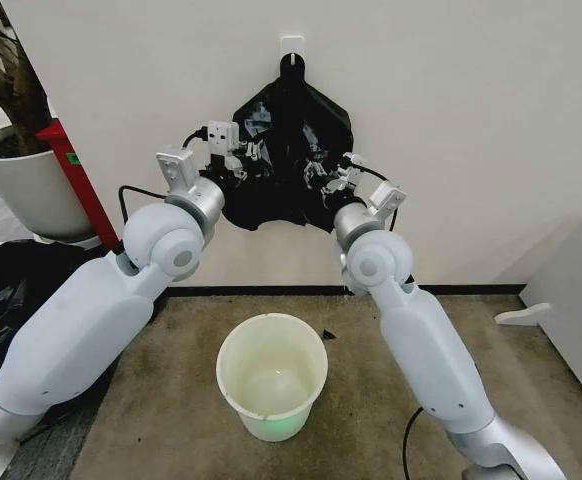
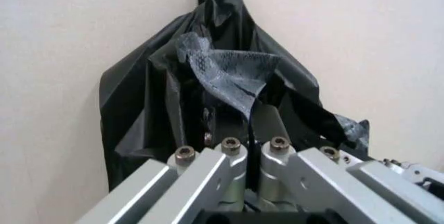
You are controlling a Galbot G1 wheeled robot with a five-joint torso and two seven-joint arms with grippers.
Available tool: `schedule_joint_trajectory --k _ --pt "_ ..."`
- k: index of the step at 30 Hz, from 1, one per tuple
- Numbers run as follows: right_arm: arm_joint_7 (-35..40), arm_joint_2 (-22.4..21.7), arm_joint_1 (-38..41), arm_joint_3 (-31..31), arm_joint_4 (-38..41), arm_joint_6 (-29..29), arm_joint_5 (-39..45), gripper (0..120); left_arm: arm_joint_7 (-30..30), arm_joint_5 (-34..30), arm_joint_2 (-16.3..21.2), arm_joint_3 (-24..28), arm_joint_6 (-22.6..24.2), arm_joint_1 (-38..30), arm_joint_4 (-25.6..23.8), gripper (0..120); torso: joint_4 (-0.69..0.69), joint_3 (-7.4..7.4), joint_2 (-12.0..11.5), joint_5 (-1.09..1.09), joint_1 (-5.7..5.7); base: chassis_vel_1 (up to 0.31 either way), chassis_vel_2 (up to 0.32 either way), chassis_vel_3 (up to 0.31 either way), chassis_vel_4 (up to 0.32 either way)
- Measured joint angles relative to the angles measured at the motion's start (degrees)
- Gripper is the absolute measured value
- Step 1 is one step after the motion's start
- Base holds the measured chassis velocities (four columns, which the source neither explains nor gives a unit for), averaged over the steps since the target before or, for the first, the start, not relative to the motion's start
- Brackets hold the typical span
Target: Place the garbage bag over the trash bin.
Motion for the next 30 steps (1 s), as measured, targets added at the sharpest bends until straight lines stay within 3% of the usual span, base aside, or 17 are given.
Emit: schedule_joint_trajectory --k 3,13,17,21,30 --pt "-0.1 0.1 0.0 0.0 0.0 0.2 0.0 0 0.0 0.0 0.1 -0.2 0.0 0.2 -0.2 0 0.00 0.00 0.0 0.00 0.00 0.000 0.000 0.000 0.000" --pt "-1.3 -0.6 -2.4 0.8 3.0 0.2 -1.6 0 -0.1 -0.3 1.9 -2.6 -0.3 6.1 -2.4 0 -0.01 0.00 0.0 0.00 0.00 0.000 0.000 0.000 0.000" --pt "-3.9 -1.1 -12.9 2.7 6.6 0.2 -7.7 0 1.3 2.8 4.6 -6.2 -2.1 19.0 -7.9 0 0.03 0.00 0.0 0.01 0.00 0.000 0.000 0.000 0.000" --pt "-5.0 -3.2 -19.2 3.4 11.7 -0.2 -8.8 0 1.6 3.3 5.5 -7.7 -3.1 23.9 -10.8 0 0.00 -0.02 0.0 0.04 -0.01 0.000 0.000 0.000 0.000" --pt "-3.6 -8.5 -16.7 3.9 20.4 -2.6 -1.4 0 1.4 -1.0 7.4 -9.4 -3.5 20.7 -15.3 0 0.00 -0.01 0.0 0.02 -0.01 0.000 0.000 0.000 0.000"
